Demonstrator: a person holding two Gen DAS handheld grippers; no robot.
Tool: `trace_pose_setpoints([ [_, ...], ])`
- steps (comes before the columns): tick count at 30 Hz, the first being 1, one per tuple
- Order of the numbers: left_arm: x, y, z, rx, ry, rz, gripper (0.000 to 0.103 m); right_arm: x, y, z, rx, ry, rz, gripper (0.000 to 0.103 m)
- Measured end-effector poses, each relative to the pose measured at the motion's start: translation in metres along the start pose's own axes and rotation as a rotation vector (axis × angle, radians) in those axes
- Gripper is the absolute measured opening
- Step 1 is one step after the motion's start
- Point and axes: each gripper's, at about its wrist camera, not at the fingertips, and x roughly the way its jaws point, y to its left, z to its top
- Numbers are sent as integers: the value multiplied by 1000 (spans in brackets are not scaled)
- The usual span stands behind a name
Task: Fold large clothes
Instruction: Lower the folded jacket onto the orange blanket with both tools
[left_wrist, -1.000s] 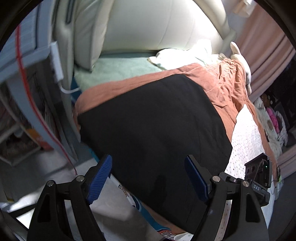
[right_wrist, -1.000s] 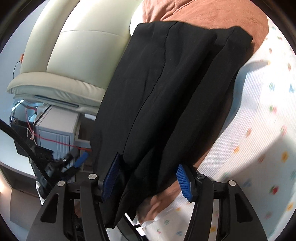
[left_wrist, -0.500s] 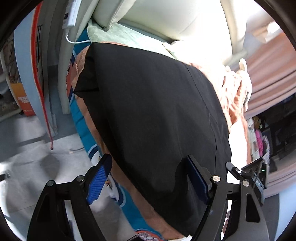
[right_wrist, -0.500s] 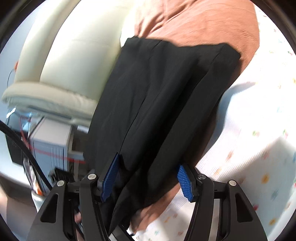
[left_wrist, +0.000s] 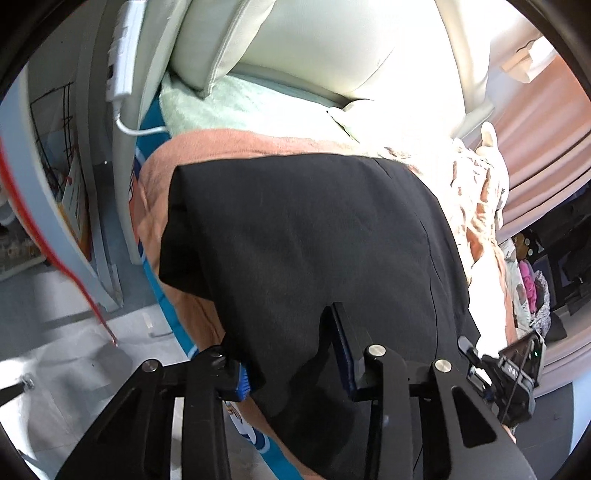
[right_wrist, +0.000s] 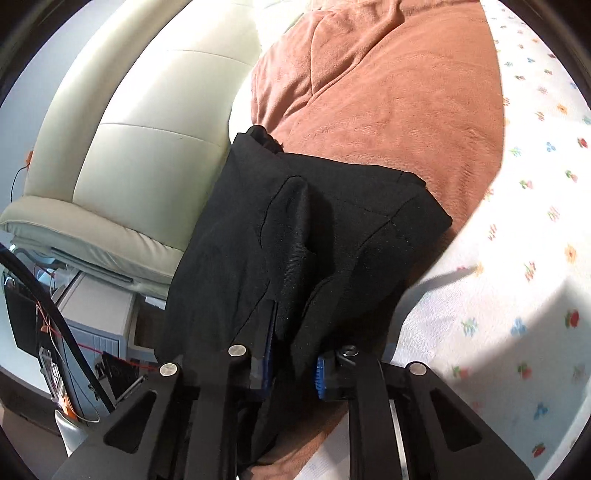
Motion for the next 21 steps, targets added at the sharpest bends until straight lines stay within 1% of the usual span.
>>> trace_pose_setpoints([
  [3, 3, -4, 11, 27, -4, 23, 37, -11, 0, -14, 20, -17, 6, 12],
  [4, 5, -5, 14, 29, 0, 30, 37, -17, 1, -17, 3, -19, 4, 12],
  [5, 7, -4, 15, 26, 9, 37, 37, -9, 9, -19, -17, -18, -5, 12],
  [6, 7, -3, 15, 21, 15, 37, 37, -12, 10, -20, -34, -13, -16, 12],
  [7, 6, -3, 14, 15, 18, 34, 37, -13, 12, -20, -45, -2, -29, 14],
  [9, 2, -1, 10, 6, 17, 29, 43, -17, 14, -18, -40, 22, -48, 16],
  [10, 1, 2, 7, -10, 24, 17, 49, -19, 15, -17, -39, 37, -60, 20],
  [11, 2, 5, 4, -26, 36, 4, 54, -22, 16, -16, -43, 42, -67, 29],
  [12, 2, 6, 1, -36, 45, -4, 56, -27, 18, -16, -54, 43, -72, 36],
  [13, 2, 6, -3, -38, 50, -4, 61, -31, 19, -17, -62, 39, -76, 51],
  [14, -1, 5, -9, -31, 48, 2, 65, -35, 21, -16, -67, 36, -80, 63],
  [15, -3, 3, -13, -24, 48, 3, 66, -39, 23, -18, -76, 31, -87, 66],
  [21, -30, -11, -40, 10, 53, 13, 66, -70, 31, -27, -117, 50, -111, 66],
])
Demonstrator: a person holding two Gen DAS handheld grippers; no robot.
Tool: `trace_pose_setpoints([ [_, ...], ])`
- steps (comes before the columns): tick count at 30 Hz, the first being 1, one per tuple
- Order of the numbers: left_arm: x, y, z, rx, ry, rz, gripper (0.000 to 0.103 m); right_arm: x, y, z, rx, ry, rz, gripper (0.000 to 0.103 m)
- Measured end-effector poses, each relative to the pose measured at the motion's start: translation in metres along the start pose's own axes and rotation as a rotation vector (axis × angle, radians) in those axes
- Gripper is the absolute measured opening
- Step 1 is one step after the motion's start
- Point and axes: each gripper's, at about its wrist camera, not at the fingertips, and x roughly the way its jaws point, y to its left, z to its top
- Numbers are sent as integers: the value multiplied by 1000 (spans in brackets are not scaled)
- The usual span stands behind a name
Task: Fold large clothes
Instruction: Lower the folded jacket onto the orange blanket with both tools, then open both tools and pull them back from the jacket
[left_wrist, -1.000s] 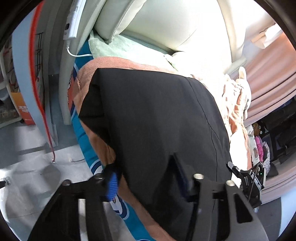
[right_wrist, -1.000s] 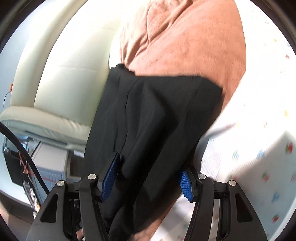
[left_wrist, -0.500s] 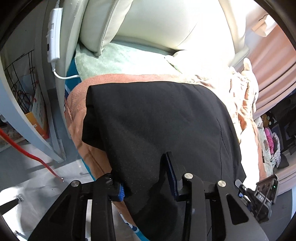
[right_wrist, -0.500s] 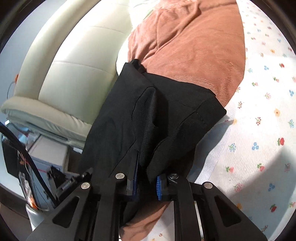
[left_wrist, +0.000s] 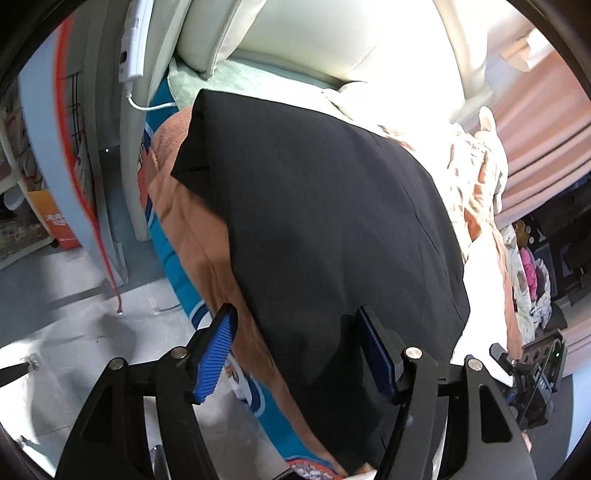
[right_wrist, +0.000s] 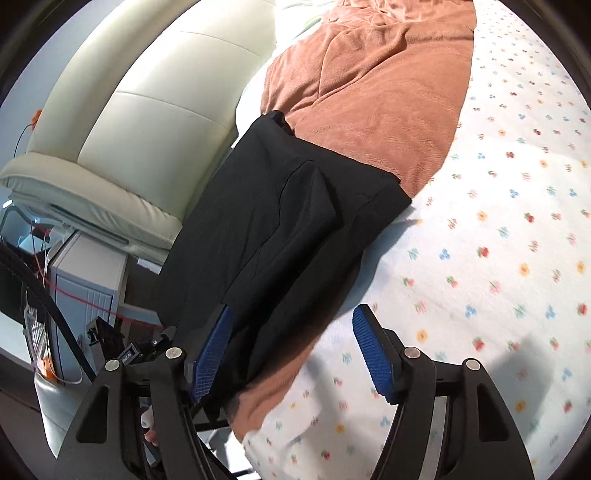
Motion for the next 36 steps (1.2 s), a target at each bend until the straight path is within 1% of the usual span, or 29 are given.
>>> trace_pose_setpoints([
  [3, -17, -13, -15, 33, -8, 1, 67, -25, 4, -7, -29, -7, -14, 67],
  [4, -22, -17, -22, 37, -8, -2, 68, -32, 4, -9, -36, -9, -18, 68],
  [5, -26, -22, -27, 43, -9, -2, 72, -42, 6, -11, -43, -11, -27, 73],
  [6, -32, -27, -32, 54, -14, -4, 74, -52, 6, -14, -50, -13, -33, 75],
  [7, -35, -31, -36, 62, -19, -5, 79, -58, 7, -17, -56, -17, -39, 77],
  [12, -57, -55, -58, 102, -43, -12, 89, -108, 17, -30, -131, -62, -102, 77],
  [13, -61, -59, -62, 112, -47, -15, 91, -119, 19, -34, -144, -72, -109, 78],
  [14, -66, -65, -68, 126, -49, -15, 93, -130, 21, -38, -158, -82, -115, 81],
  [19, -88, -95, -89, 191, -64, -20, 96, -174, 31, -59, -209, -118, -106, 85],
  [21, -99, -107, -97, 220, -76, -26, 98, -192, 34, -67, -222, -142, -98, 90],
  [22, -104, -113, -101, 233, -78, -31, 103, -203, 38, -71, -233, -161, -102, 96],
  [23, -109, -118, -106, 244, -81, -37, 103, -211, 38, -76, -242, -172, -106, 103],
  [25, -118, -128, -112, 272, -94, -39, 103, -231, 42, -86, -263, -208, -105, 103],
  [29, -140, -150, -132, 351, -144, -29, 103, -257, 45, -110, -282, -250, -111, 103],
  [31, -150, -158, -142, 376, -162, -36, 103, -266, 44, -122, -281, -262, -133, 103],
  [32, -156, -163, -148, 398, -175, -42, 103, -270, 44, -129, -284, -261, -165, 103],
  [34, -166, -172, -162, 435, -194, -43, 103, -273, 47, -139, -306, -260, -176, 103],
  [36, -176, -179, -176, 464, -210, -46, 103, -283, 55, -152, -330, -281, -196, 103],
])
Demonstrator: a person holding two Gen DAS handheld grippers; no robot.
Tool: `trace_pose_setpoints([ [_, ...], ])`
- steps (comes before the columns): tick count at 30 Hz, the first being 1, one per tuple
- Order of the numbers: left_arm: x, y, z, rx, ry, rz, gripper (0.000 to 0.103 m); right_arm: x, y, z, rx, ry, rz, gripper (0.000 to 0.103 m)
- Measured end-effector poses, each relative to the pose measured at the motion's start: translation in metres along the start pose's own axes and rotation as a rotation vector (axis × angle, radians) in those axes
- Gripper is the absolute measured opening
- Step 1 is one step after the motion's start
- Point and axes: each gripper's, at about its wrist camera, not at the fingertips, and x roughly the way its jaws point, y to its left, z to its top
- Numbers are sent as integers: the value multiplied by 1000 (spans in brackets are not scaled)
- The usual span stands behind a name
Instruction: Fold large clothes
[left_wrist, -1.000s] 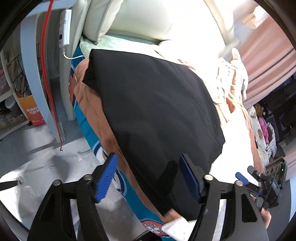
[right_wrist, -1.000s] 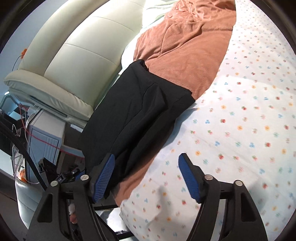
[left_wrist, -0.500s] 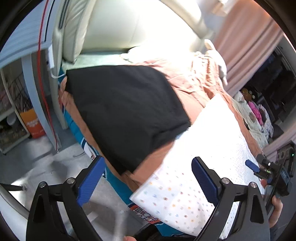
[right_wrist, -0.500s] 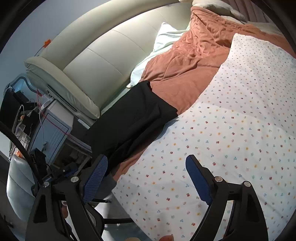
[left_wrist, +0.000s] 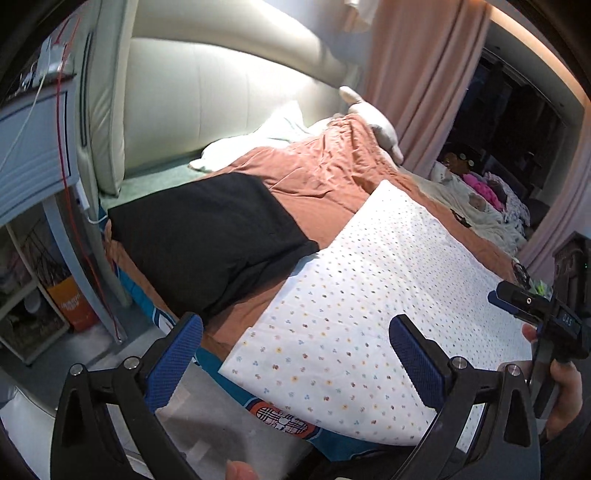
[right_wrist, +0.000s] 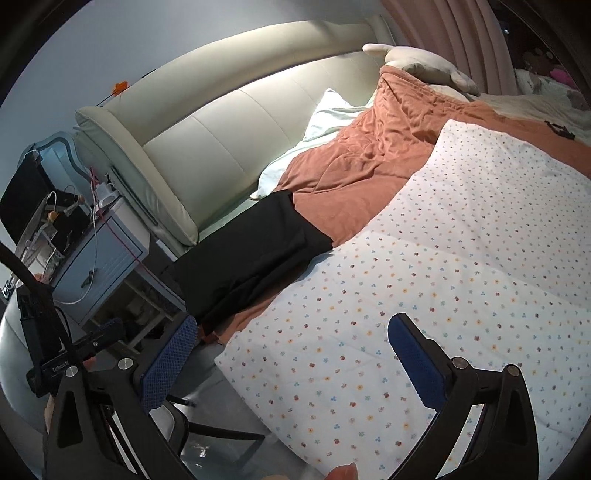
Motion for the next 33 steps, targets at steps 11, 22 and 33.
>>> trace_pose_setpoints([
  [11, -60, -45, -30, 93, -74, -9, 103, -75, 16, -40, -43, -15, -70, 103],
  [22, -109, -80, -69, 139, -137, -49, 103, -158, 35, -95, -57, -84, -138, 103],
  [33, -157, -118, -124, 236, -193, -88, 103, -227, 50, -171, -37, -171, -204, 103],
])
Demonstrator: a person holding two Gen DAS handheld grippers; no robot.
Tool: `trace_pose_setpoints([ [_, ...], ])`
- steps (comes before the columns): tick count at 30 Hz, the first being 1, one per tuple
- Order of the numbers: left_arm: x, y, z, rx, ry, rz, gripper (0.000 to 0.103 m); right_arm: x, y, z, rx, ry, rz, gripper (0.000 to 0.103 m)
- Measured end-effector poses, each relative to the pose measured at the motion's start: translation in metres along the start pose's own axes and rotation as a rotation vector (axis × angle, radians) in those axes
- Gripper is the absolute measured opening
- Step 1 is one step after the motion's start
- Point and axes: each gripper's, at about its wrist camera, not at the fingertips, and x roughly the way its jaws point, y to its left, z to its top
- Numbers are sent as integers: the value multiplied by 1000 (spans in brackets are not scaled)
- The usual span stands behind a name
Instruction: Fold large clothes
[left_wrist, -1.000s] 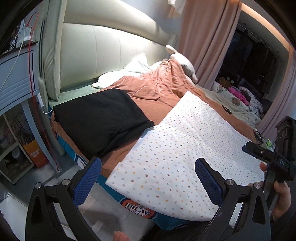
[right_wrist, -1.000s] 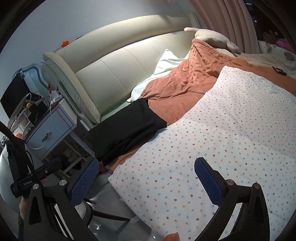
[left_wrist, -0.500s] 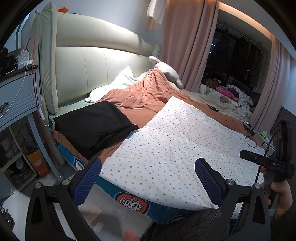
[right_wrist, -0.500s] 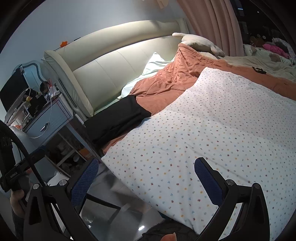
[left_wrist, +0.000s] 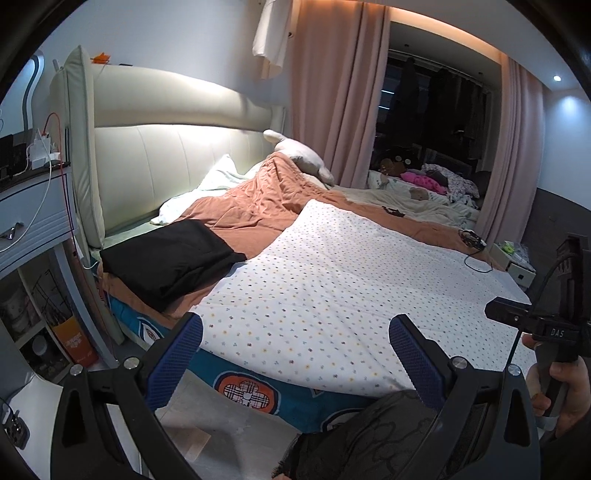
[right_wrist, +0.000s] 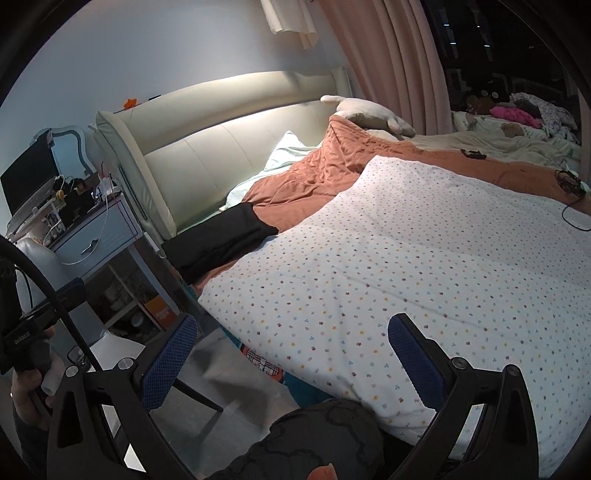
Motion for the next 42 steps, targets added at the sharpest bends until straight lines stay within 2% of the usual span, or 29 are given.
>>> trace_pose_setpoints([
  [5, -24, -16, -19, 22, -28, -10, 103, -30, 2, -30, 21, -61, -29, 103],
  [11, -44, -26, -36, 36, -62, -3, 103, -55, -2, -63, 45, -94, -61, 103],
  [22, -55, -28, -69, 42, -77, -4, 103, -85, 18, -107, 43, -129, -126, 103],
  [30, -67, -33, -90, 67, -75, -12, 103, -94, 33, -125, 37, -135, -146, 103],
  [42, -79, -29, -96, 53, -81, -27, 103, -97, 39, -128, 46, -130, -158, 103],
])
